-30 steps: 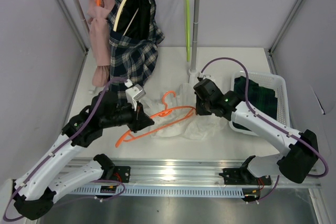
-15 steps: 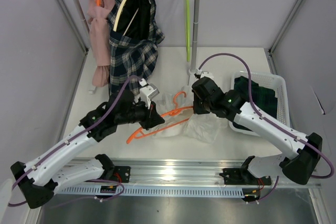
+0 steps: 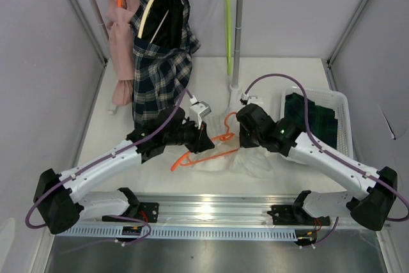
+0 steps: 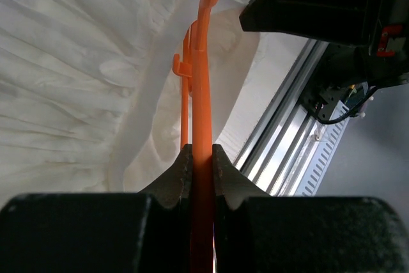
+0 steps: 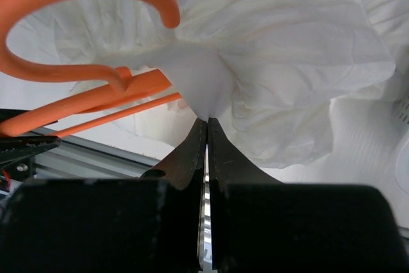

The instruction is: Place the skirt on the hanger

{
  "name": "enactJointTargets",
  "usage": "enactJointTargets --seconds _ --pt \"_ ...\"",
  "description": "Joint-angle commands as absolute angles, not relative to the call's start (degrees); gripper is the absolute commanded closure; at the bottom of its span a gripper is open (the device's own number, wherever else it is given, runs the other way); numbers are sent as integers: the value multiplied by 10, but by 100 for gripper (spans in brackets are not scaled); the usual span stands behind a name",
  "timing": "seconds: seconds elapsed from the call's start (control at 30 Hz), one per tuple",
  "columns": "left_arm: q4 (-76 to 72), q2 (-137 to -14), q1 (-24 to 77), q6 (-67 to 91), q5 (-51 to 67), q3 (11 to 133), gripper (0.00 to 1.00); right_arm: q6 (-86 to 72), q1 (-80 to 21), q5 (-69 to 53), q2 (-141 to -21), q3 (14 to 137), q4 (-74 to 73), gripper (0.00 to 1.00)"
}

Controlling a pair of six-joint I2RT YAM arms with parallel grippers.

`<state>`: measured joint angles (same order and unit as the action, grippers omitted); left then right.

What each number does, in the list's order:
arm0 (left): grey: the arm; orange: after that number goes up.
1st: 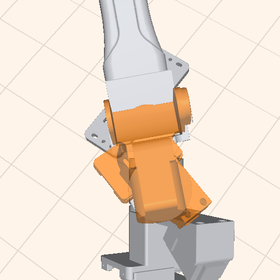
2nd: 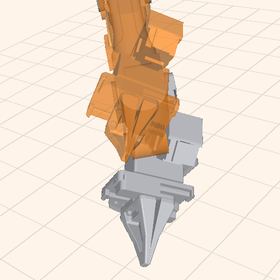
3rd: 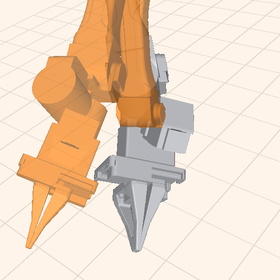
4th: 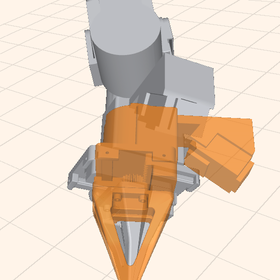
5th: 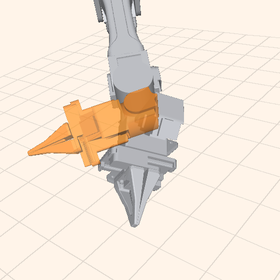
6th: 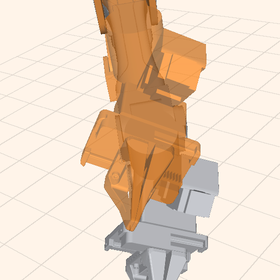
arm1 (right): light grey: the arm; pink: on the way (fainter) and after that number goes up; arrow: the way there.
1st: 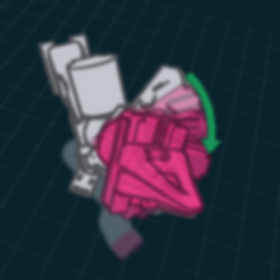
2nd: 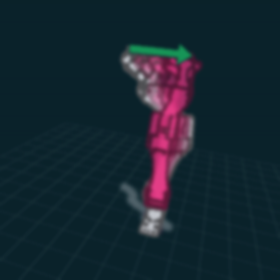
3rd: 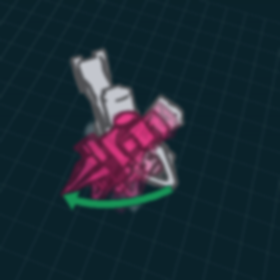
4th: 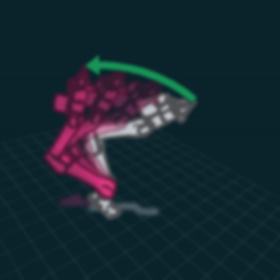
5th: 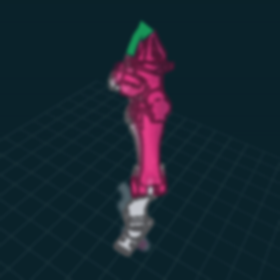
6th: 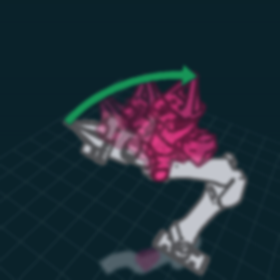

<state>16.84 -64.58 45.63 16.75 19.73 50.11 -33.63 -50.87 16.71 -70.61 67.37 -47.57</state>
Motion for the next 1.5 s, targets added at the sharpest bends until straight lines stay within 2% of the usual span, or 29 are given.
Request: enactJointTargets --seconds 0.0,0.13,0.2,0.27,0.4,0.47,0.53,0.9,1.13,1.3,1.4,1.43,1.47 --pt "95 -667 462 184 207 488 100 -345 -512 173 -686 642 -438 100" --pt "66 -684 467 186 218 481 100 -343 -512 177 -684 614 -422 100" --pt "48 -691 474 189 224 473 100 -340 -512 184 -683 606 -419 94" --pt "41 -696 481 192 224 467 100 -333 -512 188 -678 600 -411 83" --pt "39 -707 486 193 217 461 100 -323 -512 186 -662 603 -398 72" --pt "38 -708 487 193 214 461 100 -319 -514 184 -649 606 -393 59" --pt "39 -712 487 192 213 461 100 -316 -516 184 -640 607 -384 55" --pt "39 -719 494 192 210 461 100 -303 -528 206 -631 602 -317 49" --pt "42 -716 499 193 207 467 100 -313 -527 226 -669 586 -291 50" --pt "44 -715 503 193 204 468 100 -318 -527 230 -681 570 -272 56" --pt "47 -714 504 192 199 467 100 -322 -527 242 -680 562 -266 68" --pt "49 -714 504 193 196 468 100 -322 -527 244 -679 557 -265 77" --pt "52 -712 504 193 193 468 100 -323 -526 246 -679 557 -265 82"
